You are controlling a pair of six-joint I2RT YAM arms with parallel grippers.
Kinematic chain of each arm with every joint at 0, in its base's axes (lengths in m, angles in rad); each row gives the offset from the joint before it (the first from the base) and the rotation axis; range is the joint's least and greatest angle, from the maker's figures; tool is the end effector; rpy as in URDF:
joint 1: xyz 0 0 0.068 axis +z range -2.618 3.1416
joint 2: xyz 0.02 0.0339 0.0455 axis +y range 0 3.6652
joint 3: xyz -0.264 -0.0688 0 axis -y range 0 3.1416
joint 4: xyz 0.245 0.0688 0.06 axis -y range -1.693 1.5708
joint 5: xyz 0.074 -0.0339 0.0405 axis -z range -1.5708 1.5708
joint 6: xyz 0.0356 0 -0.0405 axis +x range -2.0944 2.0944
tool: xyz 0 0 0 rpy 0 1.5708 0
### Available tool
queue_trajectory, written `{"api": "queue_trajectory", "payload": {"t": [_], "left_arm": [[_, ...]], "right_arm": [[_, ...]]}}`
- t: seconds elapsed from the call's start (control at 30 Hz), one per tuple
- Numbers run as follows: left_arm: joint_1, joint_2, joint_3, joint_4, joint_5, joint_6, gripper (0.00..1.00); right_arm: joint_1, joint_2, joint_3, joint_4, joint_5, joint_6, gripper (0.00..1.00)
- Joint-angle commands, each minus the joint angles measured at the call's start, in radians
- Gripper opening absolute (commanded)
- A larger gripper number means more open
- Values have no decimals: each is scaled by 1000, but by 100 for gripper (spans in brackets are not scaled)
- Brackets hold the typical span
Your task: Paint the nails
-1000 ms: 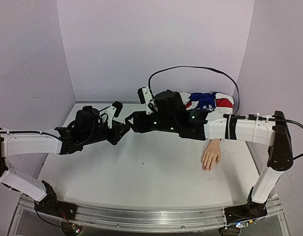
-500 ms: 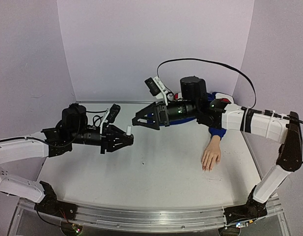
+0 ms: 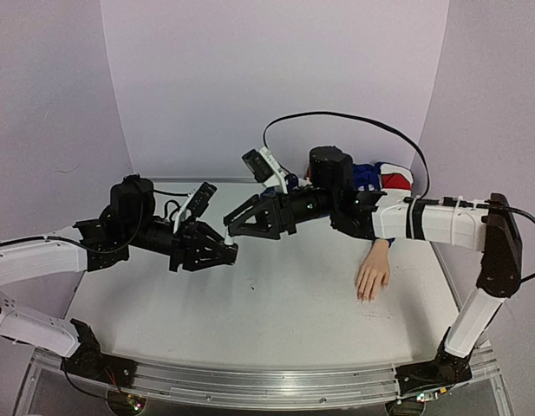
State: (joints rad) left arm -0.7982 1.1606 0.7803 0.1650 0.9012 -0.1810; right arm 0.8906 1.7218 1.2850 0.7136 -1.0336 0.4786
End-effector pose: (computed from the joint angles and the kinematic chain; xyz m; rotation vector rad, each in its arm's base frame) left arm 0.1603 -0.2045 0.2998 1.2324 1.5241 -1.4712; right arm 0.2252 0.3270 0.3504 -1.2779 1.1204 1.7347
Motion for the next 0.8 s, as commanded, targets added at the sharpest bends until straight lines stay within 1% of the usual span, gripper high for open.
{"api": "queue_trajectory", "payload": {"t": [0.0, 0.23, 0.43, 0.5, 0.53, 0.6, 0.63, 0.7, 0.77], "left_arm": [[4, 1, 57, 41, 45, -11, 0], [3, 2, 59, 42, 41, -3, 0], [4, 12, 59, 41, 16, 18, 0], [4, 13, 58, 42, -18, 32, 0], [4, 15, 59, 42, -48, 39, 0], [4, 9, 57, 41, -183, 45, 0], [4, 1, 49, 41, -286, 52, 0], [4, -16, 36, 41, -551, 59, 0], [4, -20, 35, 42, -790, 61, 0]], "right_arm": [[35, 12, 29, 99, -68, 24, 58], [48, 28, 39, 100, -80, 31, 29], [52, 31, 28, 100, -67, 37, 8], [54, 26, 17, 99, -50, 38, 0], [54, 23, 12, 98, -32, 40, 0], [55, 16, 4, 68, 50, 35, 0], [56, 12, 6, 21, 115, 14, 0], [76, 4, 35, -151, 341, -63, 0], [118, 1, 57, -265, 637, -81, 0]]}}
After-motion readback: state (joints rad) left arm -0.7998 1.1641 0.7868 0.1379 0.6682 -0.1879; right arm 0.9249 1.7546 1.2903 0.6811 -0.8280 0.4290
